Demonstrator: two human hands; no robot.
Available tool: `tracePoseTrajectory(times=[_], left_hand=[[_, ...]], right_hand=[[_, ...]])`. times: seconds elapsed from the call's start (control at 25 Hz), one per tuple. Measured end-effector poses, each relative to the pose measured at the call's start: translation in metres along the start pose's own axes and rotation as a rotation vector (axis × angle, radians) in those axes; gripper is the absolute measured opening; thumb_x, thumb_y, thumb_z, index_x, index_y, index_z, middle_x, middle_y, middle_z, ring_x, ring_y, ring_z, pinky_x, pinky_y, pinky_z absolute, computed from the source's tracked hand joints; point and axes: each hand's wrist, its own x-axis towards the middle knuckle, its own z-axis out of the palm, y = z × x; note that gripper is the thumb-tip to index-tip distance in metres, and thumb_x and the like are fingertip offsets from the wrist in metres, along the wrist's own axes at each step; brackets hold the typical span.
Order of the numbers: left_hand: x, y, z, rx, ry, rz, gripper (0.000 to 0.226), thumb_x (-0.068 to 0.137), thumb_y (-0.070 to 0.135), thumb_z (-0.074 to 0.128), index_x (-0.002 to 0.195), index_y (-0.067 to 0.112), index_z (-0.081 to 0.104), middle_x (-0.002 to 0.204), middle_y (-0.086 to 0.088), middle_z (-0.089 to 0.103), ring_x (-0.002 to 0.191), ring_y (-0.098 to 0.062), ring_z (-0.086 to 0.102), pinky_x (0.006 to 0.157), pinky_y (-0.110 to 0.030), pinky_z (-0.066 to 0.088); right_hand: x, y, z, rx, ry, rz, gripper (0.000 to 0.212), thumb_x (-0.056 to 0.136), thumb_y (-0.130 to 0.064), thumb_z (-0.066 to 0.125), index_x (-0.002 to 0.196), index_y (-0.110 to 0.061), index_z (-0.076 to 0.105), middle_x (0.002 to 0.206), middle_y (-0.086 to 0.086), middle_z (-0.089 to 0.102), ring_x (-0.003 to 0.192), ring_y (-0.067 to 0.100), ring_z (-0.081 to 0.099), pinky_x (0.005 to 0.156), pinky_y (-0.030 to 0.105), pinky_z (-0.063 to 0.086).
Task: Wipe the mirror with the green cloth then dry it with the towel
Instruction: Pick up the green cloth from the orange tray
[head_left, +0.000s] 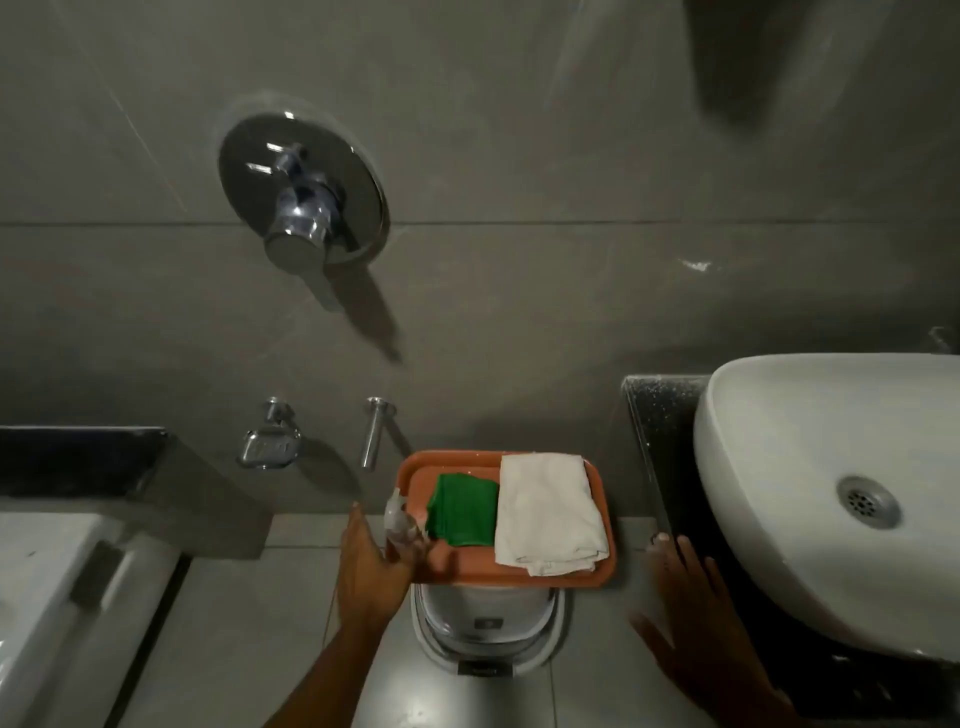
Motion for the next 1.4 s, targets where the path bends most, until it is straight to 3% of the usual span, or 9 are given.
tracePoseTrajectory(times=[0.12,0.2,0.32,0.4,0.52,0.64,0.76,0.92,1.4], left_hand=[[0.026,0.0,0.021,-0.117,-0.003,0.021,0.07,0.09,0.028,0.076,0.15,0.007,0.048,0.14,-0.02,0.065,0.133,-0.043,0.061,0.106,-0.05,0.052],[0.04,-0.001,0.033,-0.182,-0.007,-0.004,0.05,0.096,0.026,0.07,0.14,0.006,0.057,0.124,-0.019,0.07,0.121,-0.041,0.066,0.094,-0.039,0.05],[0.054,0.0,0.044,-0.241,0.013,0.029,0.025,0.099,0.025,0.065,0.12,0.01,0.063,0.105,-0.019,0.07,0.107,-0.038,0.069,0.086,-0.033,0.049],[0.06,0.005,0.045,-0.21,0.036,0.094,0.01,0.099,0.027,0.065,0.102,0.021,0.058,0.088,-0.012,0.069,0.088,-0.035,0.071,0.069,-0.027,0.049],[0.067,0.009,0.042,0.053,-0.033,0.249,0.013,0.096,0.025,0.064,0.09,0.028,0.054,0.068,0.004,0.062,0.062,-0.017,0.063,0.055,-0.019,0.041],[0.077,0.014,0.045,0.327,-0.232,0.209,0.009,0.094,0.03,0.063,0.094,0.028,0.055,0.073,0.009,0.058,0.068,-0.009,0.06,0.061,-0.02,0.044],[0.082,0.015,0.054,0.36,-0.336,0.155,0.01,0.097,0.031,0.058,0.091,0.023,0.057,0.08,0.004,0.061,0.073,-0.015,0.061,0.069,-0.026,0.05],[0.085,0.013,0.062,0.382,-0.373,0.149,0.02,0.098,0.028,0.058,0.079,0.026,0.052,0.077,0.004,0.058,0.07,-0.012,0.056,0.065,-0.023,0.043],[0.084,0.024,0.054,0.24,-0.253,0.202,0.012,0.096,0.025,0.064,0.087,0.028,0.057,0.081,0.003,0.064,0.076,-0.015,0.063,0.065,-0.024,0.044]], right_hand=[[0.009,0.002,0.0,0.014,0.129,0.041,0.1,0.087,-0.077,0.005,0.149,-0.008,0.041,0.159,0.014,0.035,0.154,0.027,0.014,0.119,0.031,-0.007],[0.012,-0.001,-0.001,0.04,0.17,0.058,0.101,0.085,-0.078,0.0,0.149,-0.008,0.038,0.158,0.013,0.032,0.154,0.015,-0.012,0.118,0.03,-0.005],[0.012,-0.004,-0.005,-0.054,0.097,0.064,0.115,0.064,-0.084,-0.026,0.153,-0.017,-0.002,0.166,0.009,-0.002,0.145,0.012,-0.037,0.114,0.029,-0.023],[0.01,-0.005,-0.01,-0.053,-0.001,0.08,0.117,0.049,-0.084,-0.036,0.148,-0.023,-0.02,0.165,0.002,-0.019,0.145,0.016,-0.036,0.109,0.028,-0.032],[0.009,-0.009,-0.01,0.087,0.166,0.034,0.117,0.072,-0.086,-0.015,0.153,-0.01,0.022,0.163,0.012,0.019,0.146,0.004,-0.031,0.116,0.026,-0.014],[0.01,-0.009,-0.011,0.088,0.154,0.047,0.102,0.089,-0.074,0.004,0.136,0.0,0.056,0.146,0.02,0.05,0.15,0.003,-0.023,0.114,0.027,0.002],[0.012,-0.005,-0.005,0.057,0.134,0.059,0.098,0.09,-0.074,0.007,0.137,-0.002,0.054,0.147,0.019,0.05,0.151,0.01,-0.009,0.115,0.028,0.002],[0.013,0.001,0.001,0.038,0.189,0.041,0.096,0.09,-0.074,0.009,0.14,-0.003,0.051,0.15,0.016,0.046,0.152,0.007,-0.018,0.116,0.029,0.004],[0.012,0.003,0.006,0.058,0.236,0.04,0.093,0.091,-0.072,0.011,0.141,-0.005,0.052,0.151,0.015,0.045,0.153,0.007,-0.017,0.117,0.03,0.005]])
